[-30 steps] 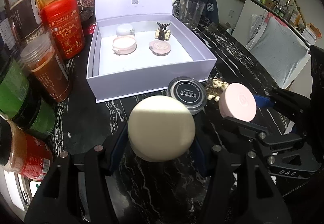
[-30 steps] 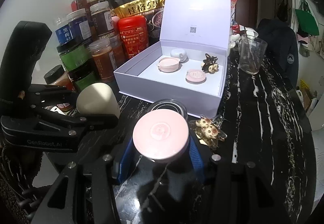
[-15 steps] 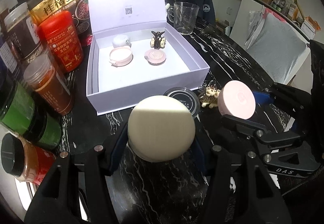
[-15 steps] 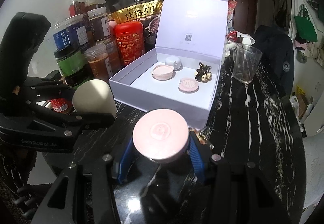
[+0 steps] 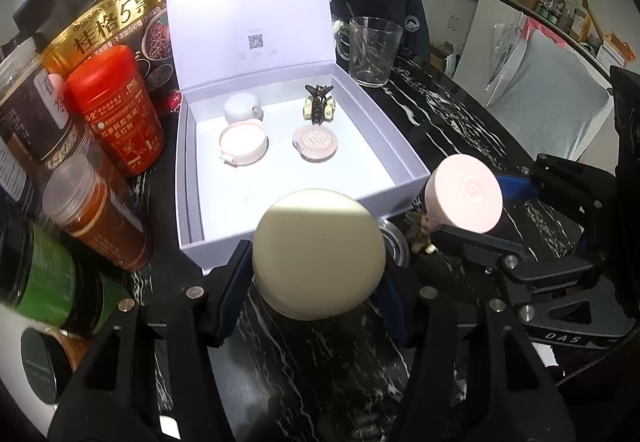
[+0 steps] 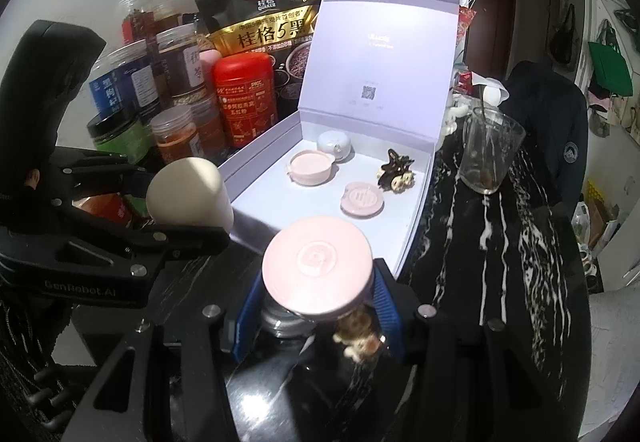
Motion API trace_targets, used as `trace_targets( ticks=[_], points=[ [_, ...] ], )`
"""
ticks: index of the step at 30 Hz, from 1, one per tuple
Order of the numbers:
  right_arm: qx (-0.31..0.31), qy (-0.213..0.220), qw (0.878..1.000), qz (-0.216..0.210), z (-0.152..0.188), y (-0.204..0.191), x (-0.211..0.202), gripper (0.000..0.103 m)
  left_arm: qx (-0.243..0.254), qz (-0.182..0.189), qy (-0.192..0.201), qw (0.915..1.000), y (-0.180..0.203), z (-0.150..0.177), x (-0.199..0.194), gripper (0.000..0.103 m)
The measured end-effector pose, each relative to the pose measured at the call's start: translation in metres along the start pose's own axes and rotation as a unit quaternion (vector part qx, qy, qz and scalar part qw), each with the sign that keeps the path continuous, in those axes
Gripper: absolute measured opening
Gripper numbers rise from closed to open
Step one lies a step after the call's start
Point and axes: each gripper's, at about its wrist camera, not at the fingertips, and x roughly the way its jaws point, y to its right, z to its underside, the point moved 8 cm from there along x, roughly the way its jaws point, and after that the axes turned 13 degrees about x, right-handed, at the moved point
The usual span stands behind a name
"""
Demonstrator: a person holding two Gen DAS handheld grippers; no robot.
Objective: Organize objects
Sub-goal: 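Carry beige sponge with left tool while right tool carries pink container into box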
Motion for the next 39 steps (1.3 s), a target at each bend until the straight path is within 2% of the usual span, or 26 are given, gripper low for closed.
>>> trace_targets(
  ticks=[7,21,25,39],
  points=[
    [-0.008,-0.002,1.0,-0.002,-0.023,0.005,0.015,0.053,0.001,0.001,-0.005,1.0,-0.012,-0.017,0.014,0.057],
    [-0.009,-0.025,1.0,0.004,-0.047,0.017,0.058,0.053,-0.004,0.002,-0.017,0.9998,-0.042,-0.045,0.048,0.056],
    [-0.009,-0.032,0.999,0.006,-0.052,0.022,0.07,0.053,-0.007,0.002,-0.025,0.9997,-0.048,-0.049,0.06,0.053],
    [-0.008,-0.056,0.998,0.004,-0.062,0.036,0.11,0.053,-0.023,0.008,-0.05,0.9984,-0.072,-0.057,0.103,0.053]
  ],
)
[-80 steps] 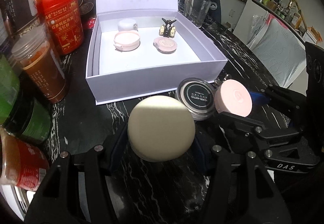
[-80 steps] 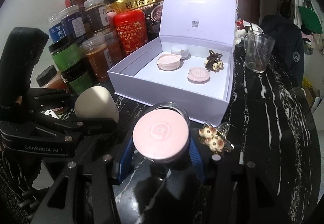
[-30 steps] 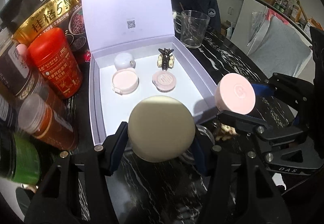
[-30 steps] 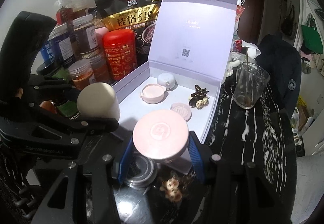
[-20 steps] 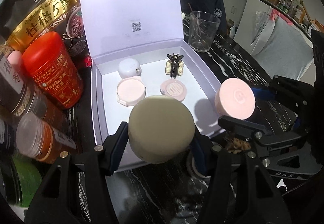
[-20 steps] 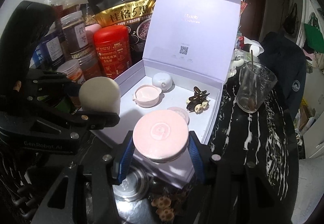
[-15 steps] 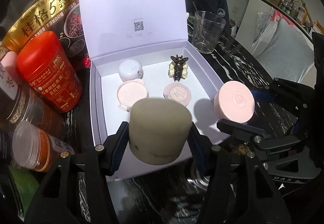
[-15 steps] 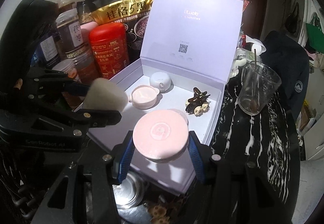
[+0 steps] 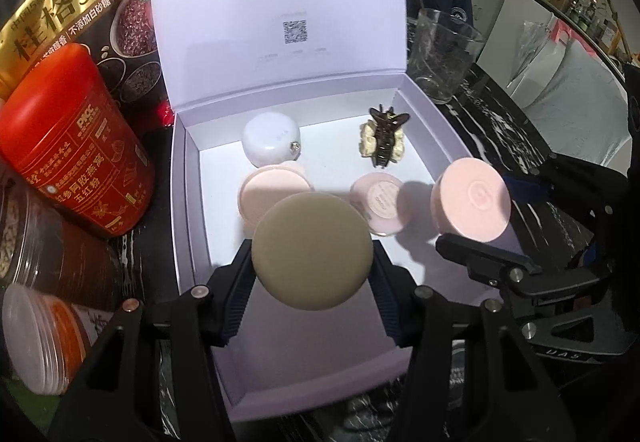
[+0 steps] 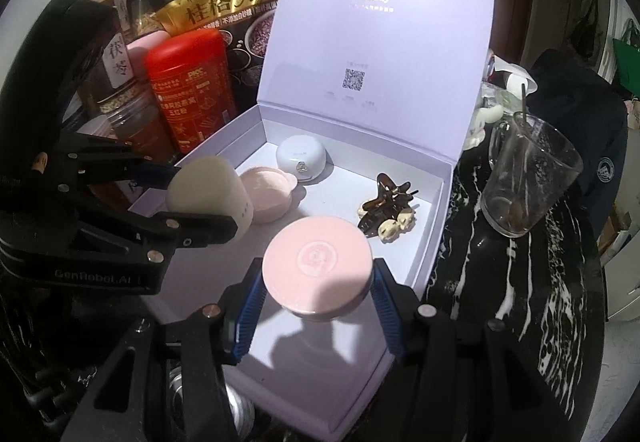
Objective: Organize objects
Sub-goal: 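Carry beige sponge with left tool while right tool carries pink container into box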
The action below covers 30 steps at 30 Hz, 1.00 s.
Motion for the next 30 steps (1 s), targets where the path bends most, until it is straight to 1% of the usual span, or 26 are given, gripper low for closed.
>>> trace_targets(
  ticks=[5,10,13,21,24,27,30],
  points=[
    [-0.006,-0.01,1.0,0.002,-0.004,0.002,0.012,0.053,-0.007,-0.003,-0.003,1.0,-0.009,-0.005,0.012,0.053],
    [-0.012,-0.021,1.0,0.003,-0.006,0.003,0.023,0.053,-0.014,0.006,0.011,0.9998,-0.017,-0.014,0.02,0.053],
    [-0.01,-0.031,0.999,-0.003,-0.005,0.003,0.027,0.053,-0.012,0.009,0.013,0.9998,-0.019,-0.018,0.024,0.053],
    [-0.012,-0.049,0.999,0.0,-0.002,0.004,0.039,0.053,-0.01,0.01,0.013,0.9998,-0.023,-0.023,0.031,0.053],
    [-0.015,-0.055,0.998,0.001,-0.001,0.002,0.043,0.053,-0.007,0.005,0.013,0.9999,-0.024,-0.025,0.033,0.053],
    [-0.018,-0.061,0.998,0.003,-0.001,0.001,0.048,0.053,-0.002,-0.009,0.012,0.9999,-0.028,-0.025,0.034,0.053],
    [-0.015,-0.069,0.997,0.005,0.001,0.002,0.053,0.053,-0.008,-0.004,0.008,0.9999,-0.031,-0.024,0.037,0.053]
  ],
)
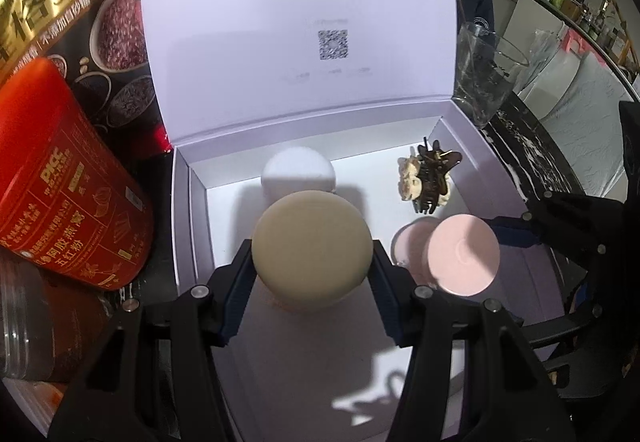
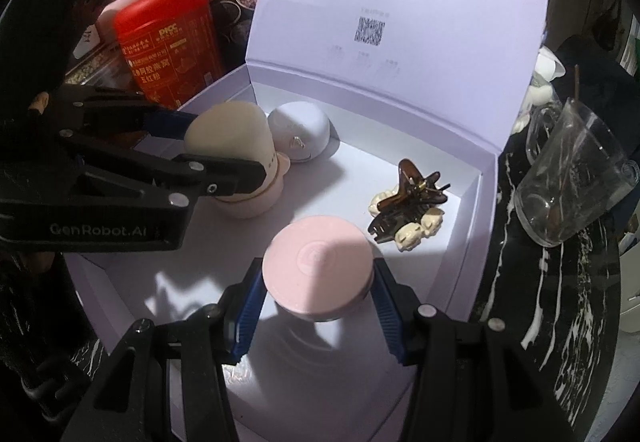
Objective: Organize objects
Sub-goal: 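Carry beige sponge with left tool while right tool carries pink container into box, then lower and release sponge with left tool while right tool releases pink container in box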
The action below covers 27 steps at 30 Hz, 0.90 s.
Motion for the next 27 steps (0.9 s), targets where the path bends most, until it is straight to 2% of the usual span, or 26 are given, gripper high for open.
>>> trace_targets(
  ticks=[14,27],
  points=[
    [-0.02,-0.011,1.0,0.018,-0.0022,0.0011,0.009,0.053,-0.008,0.015,0.007,0.9998,-0.0044,-0.0007,0.0011,0.053],
    [-0.036,-0.02,0.999,0.031,-0.0004,0.0052,0.0103,0.052,-0.005,0.006,0.002,1.0,-0.0034,0.0003,0.0001,0.054]
  ],
)
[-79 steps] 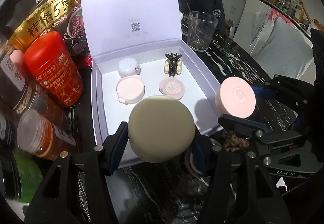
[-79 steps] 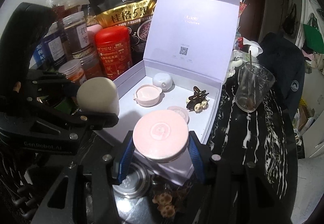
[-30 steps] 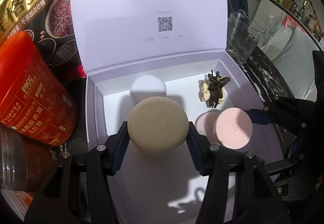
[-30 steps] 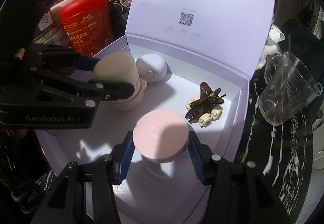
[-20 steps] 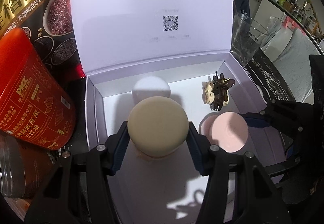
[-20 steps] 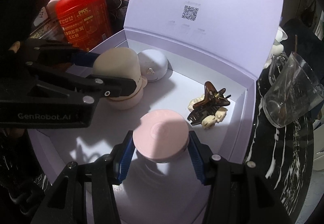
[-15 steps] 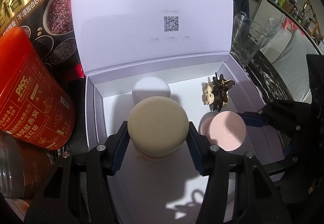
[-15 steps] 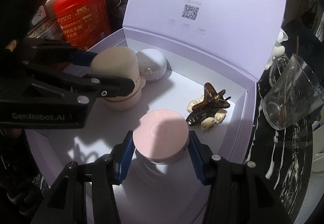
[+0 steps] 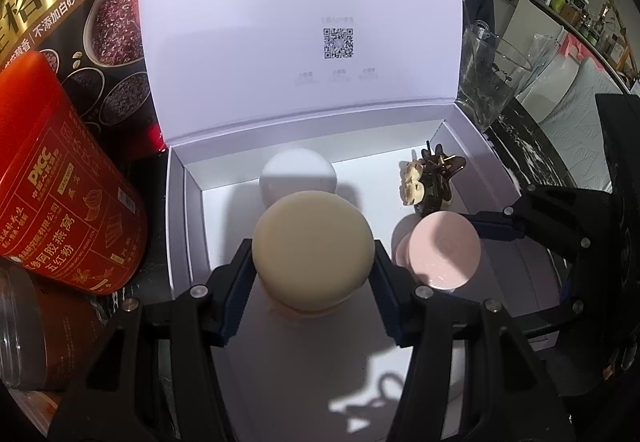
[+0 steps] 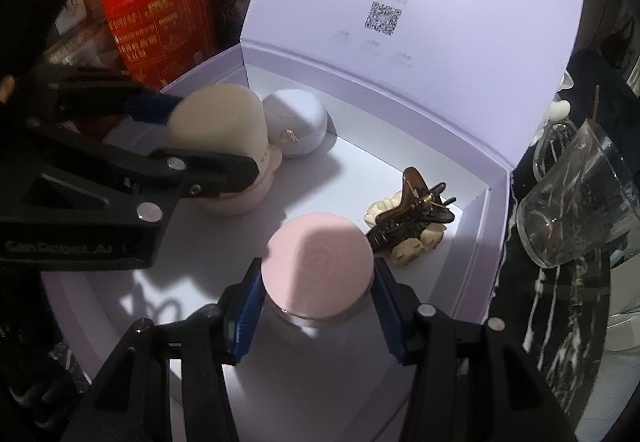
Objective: Organize objects
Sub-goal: 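Lower and release sponge with left tool while right tool releases pink container in box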
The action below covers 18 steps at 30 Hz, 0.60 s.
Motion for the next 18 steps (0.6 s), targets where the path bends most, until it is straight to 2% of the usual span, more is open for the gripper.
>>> trace_targets(
  ticks=[8,14,18],
  points=[
    [0.002,-0.002,1.0,0.002,0.002,0.003,-0.002,0.054,-0.008,-0.004,-0.005,1.0,0.003,-0.002,0.002,0.054],
    [-0.012,0.005,1.0,0.02,0.005,0.008,-0.006,0.061,-0.01,-0.011,-0.006,0.9999,0.004,0.0,0.0,0.054],
    [-0.012,0.004,1.0,0.015,0.01,0.008,-0.011,0.064,-0.001,-0.025,0.005,0.9997,0.005,-0.001,-0.008,0.054]
  ],
)
